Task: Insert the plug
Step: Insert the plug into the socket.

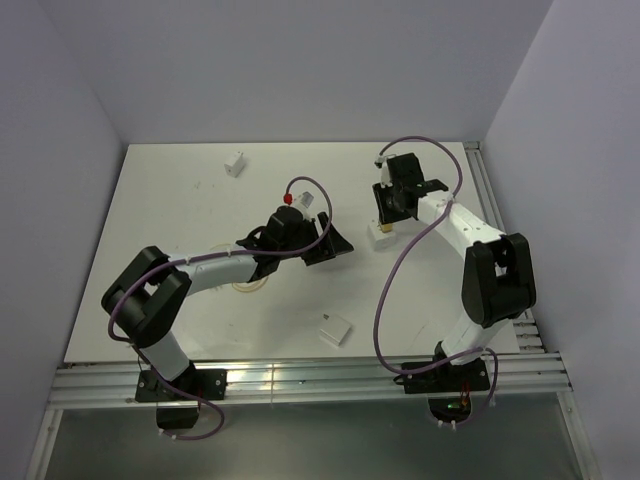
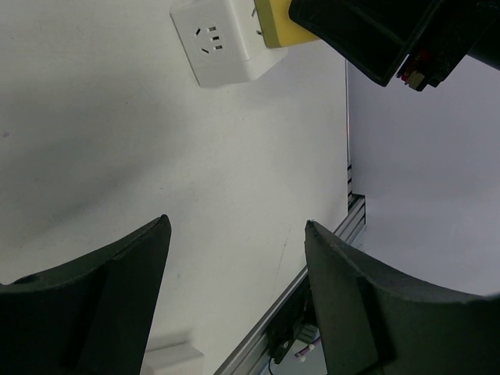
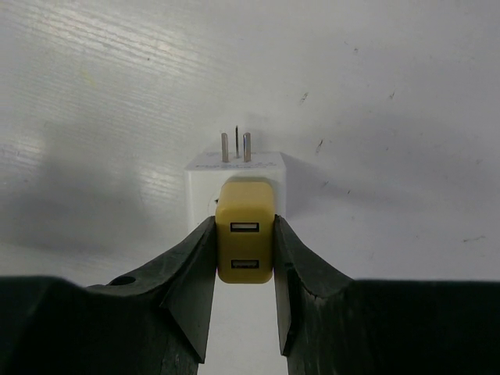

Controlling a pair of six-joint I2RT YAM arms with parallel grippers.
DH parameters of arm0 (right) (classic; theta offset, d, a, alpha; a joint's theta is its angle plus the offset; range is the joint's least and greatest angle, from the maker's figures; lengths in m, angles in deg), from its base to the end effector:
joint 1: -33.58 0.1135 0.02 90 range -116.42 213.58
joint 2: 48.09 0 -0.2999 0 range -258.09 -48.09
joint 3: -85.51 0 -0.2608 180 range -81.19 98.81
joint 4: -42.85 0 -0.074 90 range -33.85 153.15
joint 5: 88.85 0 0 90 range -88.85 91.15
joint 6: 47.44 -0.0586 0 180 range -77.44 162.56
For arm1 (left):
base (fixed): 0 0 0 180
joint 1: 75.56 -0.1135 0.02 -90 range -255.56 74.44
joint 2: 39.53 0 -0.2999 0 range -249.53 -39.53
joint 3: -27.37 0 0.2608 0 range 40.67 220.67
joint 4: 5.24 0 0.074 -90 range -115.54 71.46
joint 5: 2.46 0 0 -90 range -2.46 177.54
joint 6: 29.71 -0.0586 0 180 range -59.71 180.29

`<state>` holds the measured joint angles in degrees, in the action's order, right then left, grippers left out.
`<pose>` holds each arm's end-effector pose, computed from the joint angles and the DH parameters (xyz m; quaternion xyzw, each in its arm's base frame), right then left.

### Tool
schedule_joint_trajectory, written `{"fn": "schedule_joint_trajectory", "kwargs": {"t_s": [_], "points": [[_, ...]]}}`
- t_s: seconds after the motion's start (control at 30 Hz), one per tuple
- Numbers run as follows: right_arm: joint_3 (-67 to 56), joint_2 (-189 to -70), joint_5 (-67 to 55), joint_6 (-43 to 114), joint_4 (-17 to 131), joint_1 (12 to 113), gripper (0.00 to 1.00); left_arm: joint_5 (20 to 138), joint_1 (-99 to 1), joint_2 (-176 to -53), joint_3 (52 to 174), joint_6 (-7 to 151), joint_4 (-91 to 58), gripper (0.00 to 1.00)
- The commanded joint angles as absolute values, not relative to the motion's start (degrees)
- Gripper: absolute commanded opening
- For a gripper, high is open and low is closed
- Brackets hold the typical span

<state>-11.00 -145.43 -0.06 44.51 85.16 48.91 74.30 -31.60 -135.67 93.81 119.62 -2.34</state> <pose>0.3713 0.1031 0.2384 -0.1468 0.9453 0.0439 0.2879 0.2754 -0.2843 0.2234 -0.0533 0.8465 -0.4691 0.2460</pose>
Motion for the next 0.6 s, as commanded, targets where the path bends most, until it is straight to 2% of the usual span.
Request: {"fn": "schedule_joint_trajectory", "kwargs": {"t_s": [0.0,0.03,0.13,0.3,0.37,0.4,0.47,0.5,0.57], "points": [[-16.86,-151.63,-1.32,42.73,94.29,48.87,0.0,74.35,-31.36,-132.96,93.67,118.56,-1.41,0.75],[-15.9,-151.19,-0.09,42.73,94.12,49.4,0.11,74.35,-31.36,-132.78,93.58,118.56,-1.4,0.75],[-13.09,-149.34,0.71,42.73,94.29,49.49,0.25,74.79,-31.36,-132.08,93.58,118.3,-2.11,0.75],[-7.37,-150.13,1.06,42.73,96.57,49.49,0.39,75.58,-31.36,-130.67,93.49,117.86,-2.98,0.76],[-5.43,-150.3,1.06,42.73,97.1,49.49,0.4,75.93,-31.36,-130.15,93.49,117.51,-3.69,0.76],[-4.47,-150.22,2.28,42.73,97.19,49.49,0.5,76.37,-31.36,-129.71,93.49,117.33,-3.86,0.76],[-3.5,-149.78,2.47,42.73,97.28,49.49,0.52,76.72,-31.36,-129.18,93.32,117.07,-4.3,0.76],[-2.63,-149.26,2.56,42.73,97.19,49.49,0.68,76.99,-31.36,-128.74,93.31,116.81,-4.39,0.76],[-1.66,-148.81,2.91,42.82,97.19,49.58,0.69,77.25,-31.36,-128.47,93.23,116.8,-4.74,0.76]]}}
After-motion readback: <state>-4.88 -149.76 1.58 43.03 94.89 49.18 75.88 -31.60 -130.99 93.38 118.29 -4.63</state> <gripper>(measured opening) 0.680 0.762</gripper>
